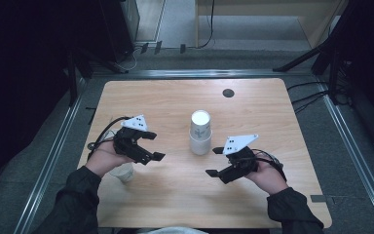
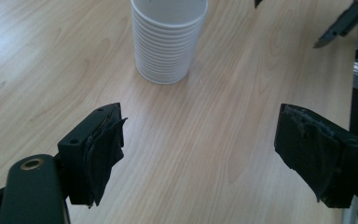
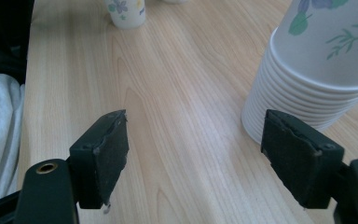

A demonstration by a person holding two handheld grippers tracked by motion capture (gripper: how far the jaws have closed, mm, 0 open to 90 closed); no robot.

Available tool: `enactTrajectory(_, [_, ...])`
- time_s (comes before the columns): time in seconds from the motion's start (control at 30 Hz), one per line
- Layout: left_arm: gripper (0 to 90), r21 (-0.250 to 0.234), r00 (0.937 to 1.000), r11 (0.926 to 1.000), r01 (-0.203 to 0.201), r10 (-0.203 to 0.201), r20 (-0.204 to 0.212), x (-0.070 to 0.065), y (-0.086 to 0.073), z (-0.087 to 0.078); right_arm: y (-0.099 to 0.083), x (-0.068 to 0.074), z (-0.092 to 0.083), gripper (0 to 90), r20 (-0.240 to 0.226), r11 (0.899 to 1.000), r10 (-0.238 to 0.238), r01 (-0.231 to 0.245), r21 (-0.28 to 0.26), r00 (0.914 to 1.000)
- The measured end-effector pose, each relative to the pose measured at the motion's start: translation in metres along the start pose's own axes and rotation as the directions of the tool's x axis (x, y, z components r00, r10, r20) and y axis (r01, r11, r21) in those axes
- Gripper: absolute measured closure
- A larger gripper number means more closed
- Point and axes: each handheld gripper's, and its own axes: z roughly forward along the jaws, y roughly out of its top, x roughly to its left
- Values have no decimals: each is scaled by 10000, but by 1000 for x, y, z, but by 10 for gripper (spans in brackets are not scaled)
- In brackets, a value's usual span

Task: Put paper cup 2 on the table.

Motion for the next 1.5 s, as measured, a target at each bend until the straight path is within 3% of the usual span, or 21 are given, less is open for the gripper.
enactTrajectory(0.2, [156,-99,9995,9998,184,-186,-235,-5,8,9,-4,1,-5,232,129,10000,75,-75,-11,9999])
enactTrajectory(0.6, [157,-138,9986,9999,51,-58,-516,-23,13,24,-2,0,-5,232,79,9999,100,-99,-104,9999])
enactTrajectory(1.03, [157,-147,9991,9996,249,-254,-345,-37,15,37,-1,1,0,232,-19,10000,-72,72,22,10000])
enactTrajectory(1.17, [156,59,9987,9996,281,-279,-419,-42,15,43,0,1,0,232,-44,10000,-62,62,16,10000])
enactTrajectory(1.5, [156,-39,9989,9989,469,-469,59,-57,19,54,0,2,2,232,-123,9999,-110,111,111,9999])
